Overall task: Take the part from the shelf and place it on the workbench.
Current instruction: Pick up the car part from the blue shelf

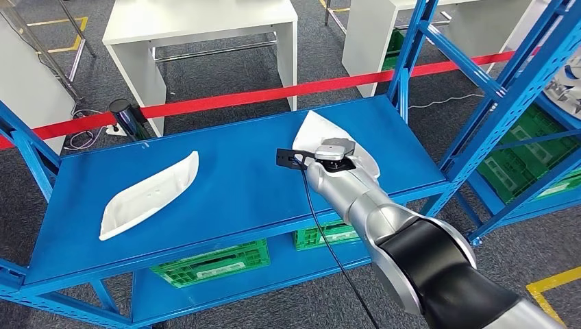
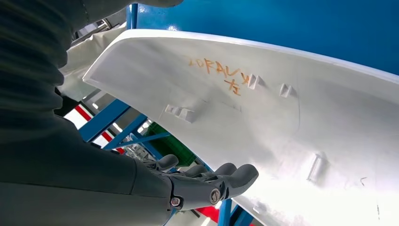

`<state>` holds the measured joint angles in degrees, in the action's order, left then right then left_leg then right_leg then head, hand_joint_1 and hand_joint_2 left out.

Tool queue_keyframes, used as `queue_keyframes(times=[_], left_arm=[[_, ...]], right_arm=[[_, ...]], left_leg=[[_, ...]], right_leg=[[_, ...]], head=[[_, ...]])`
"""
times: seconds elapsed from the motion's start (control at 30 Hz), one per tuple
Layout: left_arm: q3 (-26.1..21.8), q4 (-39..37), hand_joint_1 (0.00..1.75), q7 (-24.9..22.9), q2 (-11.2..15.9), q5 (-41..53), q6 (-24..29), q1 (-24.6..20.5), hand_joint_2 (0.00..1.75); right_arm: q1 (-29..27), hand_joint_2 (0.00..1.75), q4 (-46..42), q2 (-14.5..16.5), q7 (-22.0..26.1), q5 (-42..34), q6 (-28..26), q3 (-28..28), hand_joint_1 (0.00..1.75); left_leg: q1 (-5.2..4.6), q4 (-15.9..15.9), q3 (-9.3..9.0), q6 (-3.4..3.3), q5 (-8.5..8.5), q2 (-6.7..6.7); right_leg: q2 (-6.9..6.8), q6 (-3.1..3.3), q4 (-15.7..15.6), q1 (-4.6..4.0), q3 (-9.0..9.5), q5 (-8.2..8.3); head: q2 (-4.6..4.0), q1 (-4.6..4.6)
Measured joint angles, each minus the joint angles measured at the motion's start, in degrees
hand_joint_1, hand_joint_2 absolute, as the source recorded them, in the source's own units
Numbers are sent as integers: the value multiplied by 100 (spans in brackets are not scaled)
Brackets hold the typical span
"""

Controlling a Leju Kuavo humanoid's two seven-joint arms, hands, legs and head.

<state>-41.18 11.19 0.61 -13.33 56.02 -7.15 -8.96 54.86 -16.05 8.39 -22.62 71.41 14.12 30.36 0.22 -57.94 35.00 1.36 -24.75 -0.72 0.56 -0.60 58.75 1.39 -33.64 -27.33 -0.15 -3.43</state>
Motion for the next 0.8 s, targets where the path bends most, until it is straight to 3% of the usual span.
queue_keyframes(times=[0.8], left_arm=[[2,0,0,20,2,-82,0,2,0]], right_arm=[[-94,175,58,-7,89,14,79,51,0]], left_leg=[[0,0,0,0,0,0]], right_leg=[[0,0,0,0,0,0]], head=[[0,0]])
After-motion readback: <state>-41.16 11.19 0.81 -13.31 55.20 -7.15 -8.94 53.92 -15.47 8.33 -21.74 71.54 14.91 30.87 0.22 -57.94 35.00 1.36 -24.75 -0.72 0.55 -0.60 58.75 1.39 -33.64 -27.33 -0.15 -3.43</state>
